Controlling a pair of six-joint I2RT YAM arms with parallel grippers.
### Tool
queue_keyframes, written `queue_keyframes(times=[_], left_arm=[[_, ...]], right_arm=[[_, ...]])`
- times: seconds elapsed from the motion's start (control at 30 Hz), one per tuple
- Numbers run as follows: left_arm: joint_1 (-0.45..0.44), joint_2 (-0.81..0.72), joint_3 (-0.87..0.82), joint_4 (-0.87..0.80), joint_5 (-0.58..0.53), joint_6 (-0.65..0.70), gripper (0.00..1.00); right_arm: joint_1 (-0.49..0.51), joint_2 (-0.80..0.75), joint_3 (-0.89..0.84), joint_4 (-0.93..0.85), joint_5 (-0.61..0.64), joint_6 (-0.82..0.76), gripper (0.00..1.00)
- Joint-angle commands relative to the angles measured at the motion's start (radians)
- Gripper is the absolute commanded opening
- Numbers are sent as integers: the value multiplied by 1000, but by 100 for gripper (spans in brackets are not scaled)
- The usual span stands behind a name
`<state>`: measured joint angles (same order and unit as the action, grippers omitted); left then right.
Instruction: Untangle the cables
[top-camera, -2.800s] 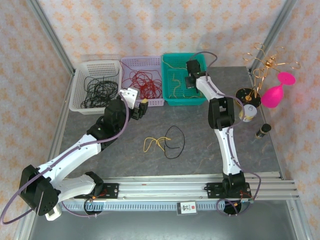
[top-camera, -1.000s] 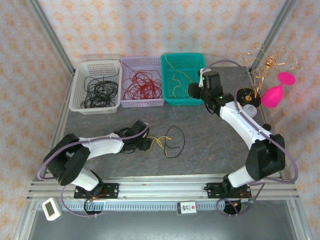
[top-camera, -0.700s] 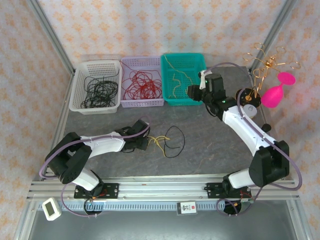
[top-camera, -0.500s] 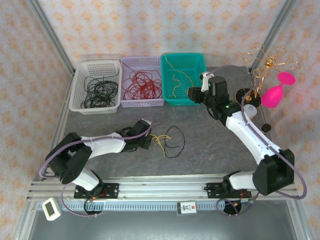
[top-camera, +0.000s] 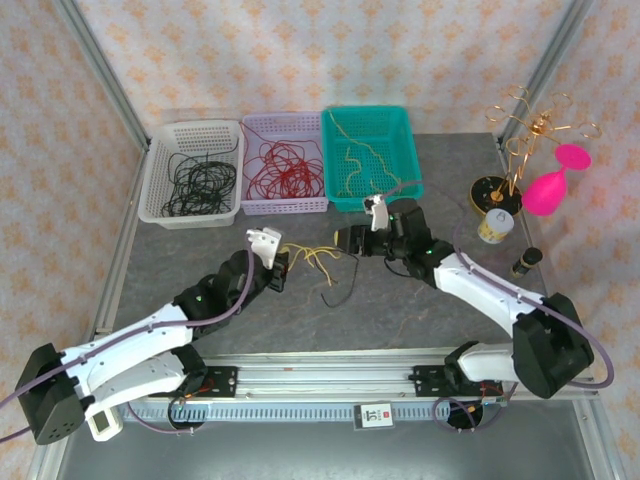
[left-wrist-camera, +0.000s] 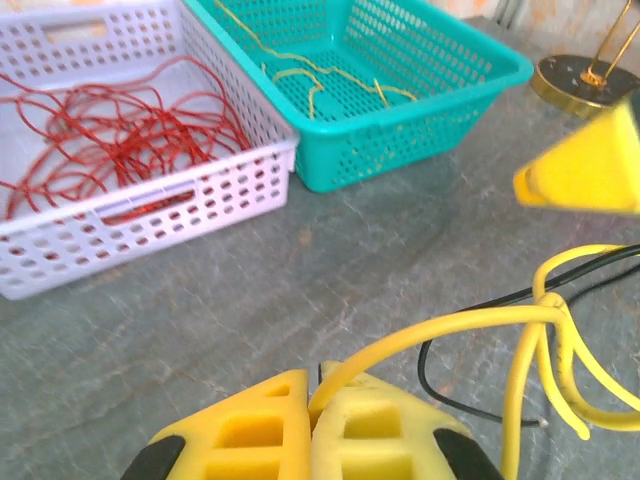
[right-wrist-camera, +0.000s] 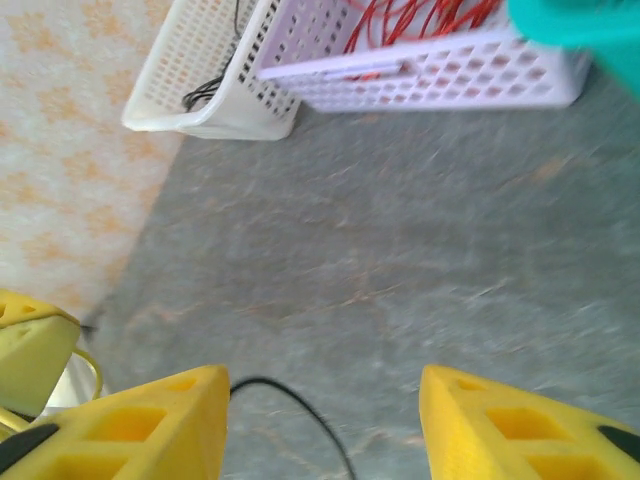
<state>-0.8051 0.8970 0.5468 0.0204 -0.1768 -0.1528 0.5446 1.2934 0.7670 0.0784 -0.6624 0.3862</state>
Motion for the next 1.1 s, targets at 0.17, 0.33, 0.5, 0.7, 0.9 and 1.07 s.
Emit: queue_keyframes(times=[0.17, 0.33, 0.5, 0.7, 0.9, 1.07], left_arm=[[-3, 74, 65, -67, -107, 87, 0], [-4, 78, 94, -67, -64, 93, 0], [-5, 65, 136, -136, -59, 112, 0], [-5, 56, 171, -210, 25, 122, 0], [-5, 30, 194, -253, 71, 125, 0], [-6, 22, 224, -308, 75, 136, 0]], right_arm=[[44, -145, 8, -32, 12, 79, 53], [53, -209, 30, -218, 148, -141, 53], [42, -261, -103, -250, 305, -280, 53], [61, -356, -320, 175, 106, -327, 66], [66, -167, -361, 480, 182, -420, 61], [67, 23, -321, 615, 274, -389, 48]])
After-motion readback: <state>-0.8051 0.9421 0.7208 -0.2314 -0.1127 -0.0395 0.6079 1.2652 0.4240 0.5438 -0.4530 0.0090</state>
